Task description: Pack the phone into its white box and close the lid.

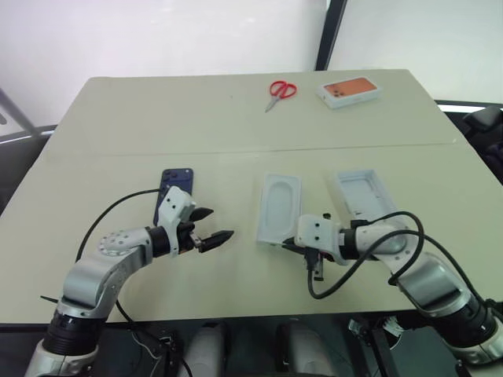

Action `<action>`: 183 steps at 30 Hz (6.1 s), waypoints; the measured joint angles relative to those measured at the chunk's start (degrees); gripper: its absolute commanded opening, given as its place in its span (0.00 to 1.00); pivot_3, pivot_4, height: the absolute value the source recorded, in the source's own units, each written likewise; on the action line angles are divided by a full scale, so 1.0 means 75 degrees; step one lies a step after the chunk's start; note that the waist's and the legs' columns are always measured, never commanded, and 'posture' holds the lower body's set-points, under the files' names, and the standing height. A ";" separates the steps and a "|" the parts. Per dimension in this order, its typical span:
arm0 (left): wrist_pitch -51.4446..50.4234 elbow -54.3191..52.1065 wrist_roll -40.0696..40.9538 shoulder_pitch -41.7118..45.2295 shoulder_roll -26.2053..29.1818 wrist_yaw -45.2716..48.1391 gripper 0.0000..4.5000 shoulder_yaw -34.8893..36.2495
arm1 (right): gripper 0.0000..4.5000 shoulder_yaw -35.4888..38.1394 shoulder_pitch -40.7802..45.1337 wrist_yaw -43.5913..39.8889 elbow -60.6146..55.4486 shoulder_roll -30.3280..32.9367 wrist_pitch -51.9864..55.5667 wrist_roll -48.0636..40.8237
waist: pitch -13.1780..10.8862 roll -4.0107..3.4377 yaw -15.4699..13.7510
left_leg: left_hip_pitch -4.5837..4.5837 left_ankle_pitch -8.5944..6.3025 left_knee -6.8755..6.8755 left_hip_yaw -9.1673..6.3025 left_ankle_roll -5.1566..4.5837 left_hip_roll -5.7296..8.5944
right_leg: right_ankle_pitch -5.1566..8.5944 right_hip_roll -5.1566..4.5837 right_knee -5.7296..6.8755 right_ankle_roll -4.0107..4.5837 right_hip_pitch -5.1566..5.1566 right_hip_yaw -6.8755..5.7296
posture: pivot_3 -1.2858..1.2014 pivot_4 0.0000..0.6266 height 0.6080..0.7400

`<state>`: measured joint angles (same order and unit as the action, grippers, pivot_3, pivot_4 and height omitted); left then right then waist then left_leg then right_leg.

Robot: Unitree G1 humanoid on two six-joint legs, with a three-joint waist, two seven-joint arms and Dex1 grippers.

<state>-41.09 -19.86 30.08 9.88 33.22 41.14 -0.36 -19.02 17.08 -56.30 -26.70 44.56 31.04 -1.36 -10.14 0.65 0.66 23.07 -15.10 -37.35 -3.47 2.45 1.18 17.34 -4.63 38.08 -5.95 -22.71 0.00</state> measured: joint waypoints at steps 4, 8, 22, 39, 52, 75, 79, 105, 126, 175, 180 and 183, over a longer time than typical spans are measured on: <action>-0.0001 0.0000 0.0002 0.0001 0.0008 0.0011 1.00 0.0000 | 0.01 0.0059 -0.0006 -0.0315 0.0196 0.0528 -0.0841 0.0058 | 0.0000 0.0000 -0.0005 | 0.0000 0.0000 -0.0002 0.0002 0.0000 0.0001 | 0.0000 -0.0001 -0.0001 0.0000 0.0002 0.0000 | 0.52 0.24 1.00; -0.0001 0.0000 0.0006 0.0001 0.0020 0.0018 1.00 0.0000 | 0.01 0.0464 -0.0056 -0.0870 0.0367 0.1041 -0.1249 -0.0203 | 0.0000 0.0001 -0.0004 | 0.0000 0.0000 -0.0001 0.0001 0.0000 0.0000 | 0.0000 -0.0001 -0.0002 0.0000 0.0003 0.0000 | 0.52 0.24 1.00; -0.0008 0.0001 0.0060 -0.0022 0.0044 -0.0008 1.00 0.0077 | 0.99 0.0849 0.0092 -0.1194 0.0372 0.0771 -0.1031 -0.1151 | -0.0001 0.0001 0.0022 | -0.0002 0.0000 -0.0001 0.0001 0.0000 -0.0003 | 0.0000 0.0001 0.0000 0.0000 0.0003 0.0001 | 0.52 0.24 1.00; -0.2521 0.1929 0.1920 0.1727 -0.0880 -0.3995 1.00 0.4102 | 0.01 -0.0690 0.3016 0.2019 0.3135 -0.3110 0.0477 0.0285 | 0.0002 0.0006 0.0056 | 0.0004 0.0015 -0.0002 -0.0002 0.0027 0.0009 | -0.0001 0.0008 0.0019 -0.0001 -0.0024 -0.0002 | 0.52 0.24 1.00; -0.4208 0.3442 0.1772 0.2813 -0.0509 -0.4683 1.00 0.3864 | 0.01 -0.1662 0.4100 0.3130 0.6199 -0.5242 -0.0736 0.1632 | 0.0008 0.0014 0.0101 | 0.0018 0.0049 0.0021 -0.0001 0.0087 0.0017 | -0.0002 0.0011 0.0043 0.0000 -0.0065 0.0003 | 0.52 0.24 1.00; -0.6513 0.2413 0.2219 0.2869 -0.1910 -0.4268 1.00 0.5027 | 0.01 -0.1831 0.3952 0.2863 0.6785 -0.5696 -0.1777 0.2257 | 0.0025 0.0020 0.0021 | 0.0017 0.0049 0.0015 -0.0005 0.0087 0.0014 | -0.0002 -0.0006 0.0040 0.0000 -0.0054 0.0004 | 0.52 0.24 1.00; -0.6643 0.2604 0.2227 0.2985 -0.1995 -0.4273 1.00 0.5278 | 0.01 -0.1833 0.3774 0.2801 0.6572 -0.5614 -0.1684 0.2271 | 0.0025 0.0020 0.0025 | 0.0017 0.0049 0.0015 -0.0005 0.0088 0.0015 | -0.0002 -0.0006 0.0039 0.0000 -0.0054 0.0003 | 0.52 0.24 1.00; -0.6795 0.3549 0.2411 0.3392 -0.2282 -0.4573 0.02 0.6664 | 0.00 -0.1823 0.3681 0.2659 0.5807 -0.5251 -0.1384 0.2445 | 0.0025 0.0027 0.0064 | 0.0028 0.0051 0.0018 -0.0005 0.0094 0.0008 | -0.0002 -0.0002 0.0040 0.0000 -0.0072 0.0003 | 0.52 0.24 1.00; -0.6775 0.2044 0.5718 0.3268 -0.4692 -0.7197 0.02 0.5728 | 0.00 0.0564 0.1396 0.0494 0.1052 -0.1184 0.0223 0.1039 | 0.0013 0.0049 0.0052 | 0.0034 0.0023 0.0015 0.0002 0.0046 0.0011 | -0.0010 0.0013 0.0020 -0.0001 -0.0065 0.0005 | 0.52 0.24 1.00; -0.2134 0.2237 1.0116 0.2017 -0.3282 -1.0383 0.02 -0.0182 | 0.00 0.1329 0.1262 0.0913 0.1543 -0.0082 0.0470 0.0901 | 0.0013 0.0051 -0.0018 | 0.0039 0.0044 0.0000 -0.0001 0.0077 0.0017 | -0.0009 0.0002 0.0008 0.0000 -0.0050 0.0006 | 0.52 0.24 1.00; -0.2103 0.2387 1.0114 0.2182 -0.3217 -1.0456 0.02 -0.0337 | 0.00 0.1329 0.1261 0.0999 0.1570 -0.0081 0.0469 0.0901 | 0.0013 0.0051 -0.0022 | 0.0039 0.0045 -0.0001 -0.0001 0.0077 0.0021 | -0.0009 0.0002 0.0008 0.0000 -0.0050 0.0006 | 0.52 0.24 1.00; -0.2106 0.2393 1.0120 0.2243 -0.3210 -1.0465 0.02 -0.0423 | 0.00 0.1329 0.1261 0.1027 0.1573 -0.0081 0.0469 0.0902 | 0.0013 0.0051 -0.0022 | 0.0039 0.0045 -0.0001 -0.0001 0.0077 0.0021 | -0.0009 0.0002 0.0008 0.0000 -0.0050 0.0006 | 0.52 0.24 1.00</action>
<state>-56.89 -1.91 105.98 26.71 9.14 -37.34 -3.53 -9.05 26.54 -48.59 -14.91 43.95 34.55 5.40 -10.04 1.04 0.49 23.36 -14.76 -37.36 -3.48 3.02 1.34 17.28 -4.62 38.14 -5.94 -23.09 0.04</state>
